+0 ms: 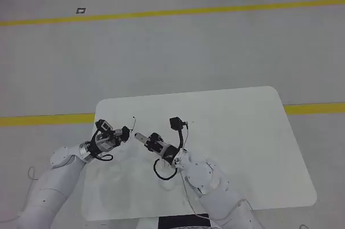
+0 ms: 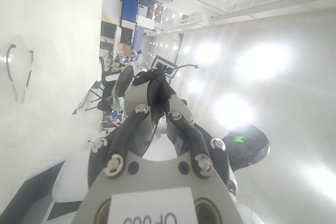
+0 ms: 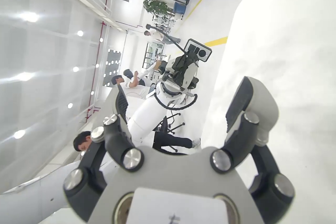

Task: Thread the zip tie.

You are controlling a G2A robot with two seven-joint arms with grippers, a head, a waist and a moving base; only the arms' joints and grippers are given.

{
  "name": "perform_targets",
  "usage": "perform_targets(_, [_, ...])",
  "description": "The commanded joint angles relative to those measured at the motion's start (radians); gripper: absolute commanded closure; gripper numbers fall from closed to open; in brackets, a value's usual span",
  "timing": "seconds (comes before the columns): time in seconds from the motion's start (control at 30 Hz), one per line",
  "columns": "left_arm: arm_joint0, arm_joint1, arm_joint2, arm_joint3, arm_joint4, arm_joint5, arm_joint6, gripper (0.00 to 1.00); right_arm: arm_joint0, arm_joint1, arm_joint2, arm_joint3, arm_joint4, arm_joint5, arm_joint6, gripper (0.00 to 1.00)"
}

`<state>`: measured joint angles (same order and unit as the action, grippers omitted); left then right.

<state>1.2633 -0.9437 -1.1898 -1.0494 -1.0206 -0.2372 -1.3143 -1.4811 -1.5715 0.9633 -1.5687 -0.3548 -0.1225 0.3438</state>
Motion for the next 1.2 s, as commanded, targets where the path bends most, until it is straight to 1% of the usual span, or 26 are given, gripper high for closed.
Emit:
perform_targets(0.0, [0.001, 0.0, 0.0, -0.001, 0.0, 0.002, 0.0, 1.0, 0.0, 0.0, 0.0, -0.001, -0.004, 0.002, -0.001, 0.0])
perform_targets(0.1, [0.001, 0.0, 0.0, -0.001, 0.0, 0.002, 0.0, 1.0, 0.0, 0.0, 0.0, -0.001, -0.004, 0.002, -0.001, 0.0])
perform_targets(0.13, [0.002, -0.001, 0.001, -0.002, -0.004, 0.011, 0.026, 1.0, -0.002, 0.0, 0.0, -0.001, 0.005, 0.0, -0.002, 0.0])
perform_targets(0.17, [0.003, -0.004, 0.005, -0.007, -0.013, 0.024, 0.038, 1.0, -0.005, -0.001, 0.004, 0.011, 0.062, -0.006, 0.007, 0.0])
perform_targets(0.2, [0.005, -0.006, 0.008, -0.01, -0.031, 0.041, 0.028, 1.0, -0.001, -0.001, 0.009, 0.021, 0.101, -0.017, 0.02, 0.0])
perform_targets(0.23, [0.006, -0.008, 0.009, -0.01, -0.059, 0.063, 0.007, 1.0, 0.001, -0.002, 0.014, 0.033, 0.16, -0.044, 0.035, 0.0])
perform_targets(0.3, [0.0, -0.009, 0.009, 0.004, -0.08, 0.084, -0.037, 1.0, 0.013, -0.001, 0.03, 0.079, 0.284, -0.097, 0.092, 0.0])
perform_targets(0.4, [-0.012, -0.015, 0.018, 0.026, -0.097, 0.099, -0.076, 1.0, 0.036, -0.001, 0.036, 0.14, 0.405, -0.148, 0.162, 0.0])
perform_targets(0.47, [-0.017, -0.019, 0.031, 0.025, -0.107, 0.108, -0.076, 1.0, 0.05, -0.002, 0.031, 0.173, 0.472, -0.171, 0.196, 0.0])
perform_targets(0.57, [-0.022, -0.022, 0.05, 0.02, -0.121, 0.111, -0.076, 1.0, 0.077, -0.006, 0.025, 0.232, 0.575, -0.2, 0.241, 0.0])
perform_targets(0.6, [-0.023, -0.023, 0.054, 0.021, -0.125, 0.11, -0.076, 1.0, 0.081, -0.009, 0.02, 0.25, 0.628, -0.208, 0.258, 0.0])
perform_targets(0.63, [-0.026, -0.023, 0.06, 0.02, -0.122, 0.106, -0.076, 1.0, 0.093, -0.012, 0.015, 0.272, 0.689, -0.218, 0.296, 0.0])
perform_targets(0.7, [-0.028, -0.022, 0.065, 0.017, -0.11, 0.094, -0.076, 1.0, 0.101, -0.012, 0.016, 0.28, 0.7, -0.218, 0.304, 0.0])
perform_targets(0.9, [-0.028, -0.022, 0.066, 0.015, -0.11, 0.095, -0.069, 1.0, 0.101, -0.012, 0.016, 0.28, 0.7, -0.218, 0.304, 0.0])
perform_targets(0.97, [-0.017, -0.024, 0.066, -0.008, -0.123, 0.103, -0.046, 1.0, 0.095, -0.012, 0.009, 0.276, 0.711, -0.205, 0.294, 0.0])
perform_targets(1.03, [-0.012, -0.024, 0.06, -0.017, -0.123, 0.104, -0.044, 1.0, 0.095, -0.013, 0.005, 0.279, 0.738, -0.201, 0.299, 0.0])
perform_targets(1.17, [0.001, -0.023, 0.047, -0.034, -0.132, 0.103, -0.053, 1.0, 0.101, -0.015, -0.003, 0.3, 0.814, -0.214, 0.325, 0.0])
